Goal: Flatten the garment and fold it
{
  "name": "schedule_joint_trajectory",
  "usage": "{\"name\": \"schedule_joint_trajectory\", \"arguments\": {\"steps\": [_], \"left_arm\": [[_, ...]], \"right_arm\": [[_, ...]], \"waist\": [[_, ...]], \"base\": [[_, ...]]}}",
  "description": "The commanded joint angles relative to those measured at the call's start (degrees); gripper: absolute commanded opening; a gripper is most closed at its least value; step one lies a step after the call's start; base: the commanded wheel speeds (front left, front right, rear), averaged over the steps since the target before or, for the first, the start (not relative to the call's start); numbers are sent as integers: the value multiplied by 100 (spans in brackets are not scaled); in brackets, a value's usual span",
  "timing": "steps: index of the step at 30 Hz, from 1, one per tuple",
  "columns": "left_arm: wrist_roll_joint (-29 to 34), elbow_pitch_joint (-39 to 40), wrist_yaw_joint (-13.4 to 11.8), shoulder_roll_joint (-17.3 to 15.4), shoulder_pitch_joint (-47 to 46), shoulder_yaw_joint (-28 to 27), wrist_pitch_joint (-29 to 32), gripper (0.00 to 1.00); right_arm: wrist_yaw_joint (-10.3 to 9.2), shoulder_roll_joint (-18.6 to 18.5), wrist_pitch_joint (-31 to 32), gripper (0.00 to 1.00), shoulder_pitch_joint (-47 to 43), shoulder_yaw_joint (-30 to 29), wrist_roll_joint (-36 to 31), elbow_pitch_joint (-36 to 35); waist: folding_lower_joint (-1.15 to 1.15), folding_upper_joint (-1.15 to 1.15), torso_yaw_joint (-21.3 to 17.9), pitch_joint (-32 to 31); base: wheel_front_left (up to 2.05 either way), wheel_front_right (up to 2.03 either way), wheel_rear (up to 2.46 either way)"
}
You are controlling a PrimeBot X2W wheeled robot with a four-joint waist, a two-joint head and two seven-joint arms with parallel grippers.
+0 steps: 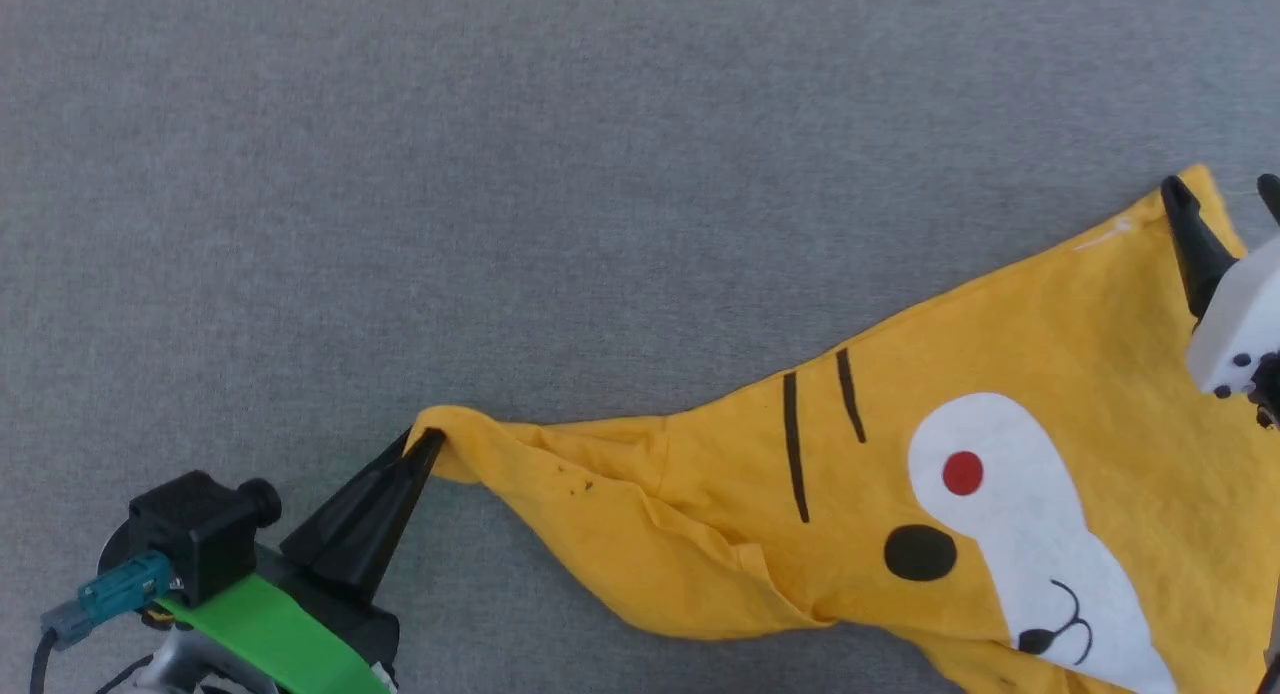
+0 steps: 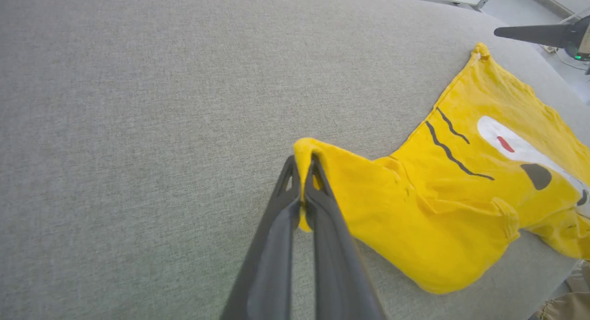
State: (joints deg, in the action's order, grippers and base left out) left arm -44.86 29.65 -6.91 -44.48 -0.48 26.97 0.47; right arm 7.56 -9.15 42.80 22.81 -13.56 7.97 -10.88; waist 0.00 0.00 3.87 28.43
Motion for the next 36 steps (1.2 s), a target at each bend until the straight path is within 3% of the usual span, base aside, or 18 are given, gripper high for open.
{"name": "schedule_joint_trajectory", "arguments": {"steps": [1,10,11,12,13,17,22,28,36], "left_arm": [[34,-45,52,46,-141,9,8,0],[50,-187,145,107,-317,43,-27,0],[47,-202,150,114,-329,43,-34,0],[43,-216,155,120,-340,43,-38,0],[37,-227,159,126,-348,43,-41,0],[-10,-267,160,103,-361,14,-27,0],[-62,-272,158,103,-369,-52,-87,0],[136,-478,60,139,-790,-370,-373,0],[545,-1764,328,201,-2798,-704,-469,0]], "right_arm": [[-8,-29,42,100,120,-38,-99,102],[-8,-117,542,100,44,-300,-172,322],[-8,-109,595,56,24,-333,-159,302],[-8,-86,680,36,5,-375,-161,296],[-8,-68,789,0,-24,-371,-156,294],[-8,16,1097,0,-41,-368,-177,75],[-8,72,956,0,15,-362,-166,-102],[-8,258,194,0,224,-302,-26,-111],[-8,379,-1082,0,1250,99,137,241]], "waist": [[0,0,289,368],[0,0,390,598],[0,0,389,617],[0,0,387,632],[0,0,382,637],[0,0,326,577],[0,0,238,304],[0,0,144,-193],[0,0,-27,-1186]], "base": [[0,0,0],[0,0,0],[0,0,0],[0,0,0],[0,0,0],[0,0,0],[0,0,0],[0,0,0],[0,0,0]]}}
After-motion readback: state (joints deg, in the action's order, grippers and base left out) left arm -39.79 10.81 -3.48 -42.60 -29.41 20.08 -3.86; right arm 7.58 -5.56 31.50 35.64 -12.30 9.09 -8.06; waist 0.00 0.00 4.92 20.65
